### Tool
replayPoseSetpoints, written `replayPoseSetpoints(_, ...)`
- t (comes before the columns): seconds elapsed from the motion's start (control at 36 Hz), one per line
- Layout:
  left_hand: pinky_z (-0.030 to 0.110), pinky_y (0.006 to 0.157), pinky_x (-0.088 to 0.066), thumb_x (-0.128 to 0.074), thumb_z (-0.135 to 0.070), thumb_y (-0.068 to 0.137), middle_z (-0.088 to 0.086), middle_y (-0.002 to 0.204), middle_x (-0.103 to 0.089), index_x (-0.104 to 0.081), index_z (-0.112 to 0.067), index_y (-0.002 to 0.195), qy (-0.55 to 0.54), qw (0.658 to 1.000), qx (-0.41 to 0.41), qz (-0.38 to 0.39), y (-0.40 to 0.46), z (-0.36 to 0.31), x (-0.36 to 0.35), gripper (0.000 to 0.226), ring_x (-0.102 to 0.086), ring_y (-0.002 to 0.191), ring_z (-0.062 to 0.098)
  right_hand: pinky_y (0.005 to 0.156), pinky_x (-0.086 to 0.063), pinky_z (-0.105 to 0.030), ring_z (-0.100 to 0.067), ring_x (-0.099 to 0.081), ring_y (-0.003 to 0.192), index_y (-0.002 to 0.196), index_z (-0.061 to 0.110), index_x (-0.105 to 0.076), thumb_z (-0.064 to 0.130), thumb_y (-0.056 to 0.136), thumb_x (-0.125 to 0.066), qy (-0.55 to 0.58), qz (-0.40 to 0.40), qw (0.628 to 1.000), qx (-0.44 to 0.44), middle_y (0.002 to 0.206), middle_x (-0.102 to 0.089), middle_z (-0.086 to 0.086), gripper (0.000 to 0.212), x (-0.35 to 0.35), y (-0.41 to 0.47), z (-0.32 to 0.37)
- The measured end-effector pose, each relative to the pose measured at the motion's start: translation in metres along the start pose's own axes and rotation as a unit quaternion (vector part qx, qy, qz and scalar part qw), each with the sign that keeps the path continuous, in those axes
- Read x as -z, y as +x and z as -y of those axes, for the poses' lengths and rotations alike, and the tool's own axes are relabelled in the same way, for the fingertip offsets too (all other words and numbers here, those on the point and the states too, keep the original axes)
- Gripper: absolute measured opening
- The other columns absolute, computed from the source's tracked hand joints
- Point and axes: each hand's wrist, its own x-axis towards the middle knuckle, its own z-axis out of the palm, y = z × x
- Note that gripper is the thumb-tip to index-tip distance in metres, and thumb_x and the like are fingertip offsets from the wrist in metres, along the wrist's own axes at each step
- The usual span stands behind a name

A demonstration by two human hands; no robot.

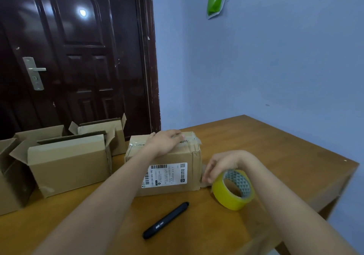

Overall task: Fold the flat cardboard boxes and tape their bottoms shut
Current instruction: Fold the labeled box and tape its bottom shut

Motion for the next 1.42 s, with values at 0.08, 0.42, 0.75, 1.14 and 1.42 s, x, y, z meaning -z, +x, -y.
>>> replayPoseSetpoints(0.08,0.040,0.114,-0.024,-0.036,-0.059,0.092,-0.005,0.139,-0.050,-0.053,-0.029,0.132,-0.167,0.985,0.044,-0.003,-0.001,0.000,0.006,0.053,-0.042,0.130,0.021,0.094,-0.043,-0.024,-0.009,-0.064,0.093,0.086,0.015,-0.075,0.021,0.085,-0.064,0.087,-0.101,0.991,0.033,0.093,-0.072,0.003,0.013,0.000,-0.001,-0.006)
replayPoseSetpoints(0.42,0.021,0.060,-0.039,-0.045,-0.023,0.098,-0.006,0.085,-0.059,-0.063,-0.012,0.114,-0.274,0.924,0.082,-0.253,-0.018,0.027,0.046,0.026,-0.048,0.068,0.004,0.095,-0.042,-0.037,-0.030,-0.056,0.113,0.115,-0.002,-0.060,0.036,0.097,-0.044,0.267,-0.485,0.831,0.052,0.119,-0.062,-0.013,0.045,0.015,0.000,0.024)
replayPoseSetpoints(0.75,0.043,0.109,-0.034,-0.037,-0.033,0.098,0.015,0.145,-0.042,-0.028,-0.012,0.148,-0.301,0.924,0.206,-0.114,-0.046,0.058,0.023,0.055,-0.044,0.128,0.033,0.114,-0.021,-0.036,-0.021,-0.019,0.144,0.151,0.010,-0.013,0.049,0.096,-0.041,0.334,-0.341,0.878,0.030,0.157,-0.016,0.000,0.073,0.005,0.043,0.069)
replayPoseSetpoints(1.14,0.039,0.070,-0.054,-0.059,-0.034,0.090,0.020,0.102,-0.067,-0.052,-0.009,0.122,-0.533,0.795,0.286,-0.036,-0.046,0.074,0.021,0.042,-0.066,0.084,0.034,0.055,-0.054,-0.029,-0.021,-0.065,0.064,0.121,0.006,-0.052,0.028,0.096,-0.049,0.505,-0.279,0.816,-0.026,0.087,-0.067,-0.010,0.033,0.001,0.054,0.059)
replayPoseSetpoints(1.42,0.040,0.071,-0.055,-0.056,-0.032,0.093,0.019,0.105,-0.067,-0.054,-0.012,0.117,-0.580,0.772,0.247,-0.076,-0.048,0.056,0.035,0.032,-0.066,0.091,0.034,0.080,-0.054,-0.035,-0.026,-0.067,0.095,0.112,0.008,-0.064,0.052,0.093,-0.046,0.588,-0.245,0.770,0.050,0.108,-0.070,-0.014,0.052,0.020,0.034,0.064)
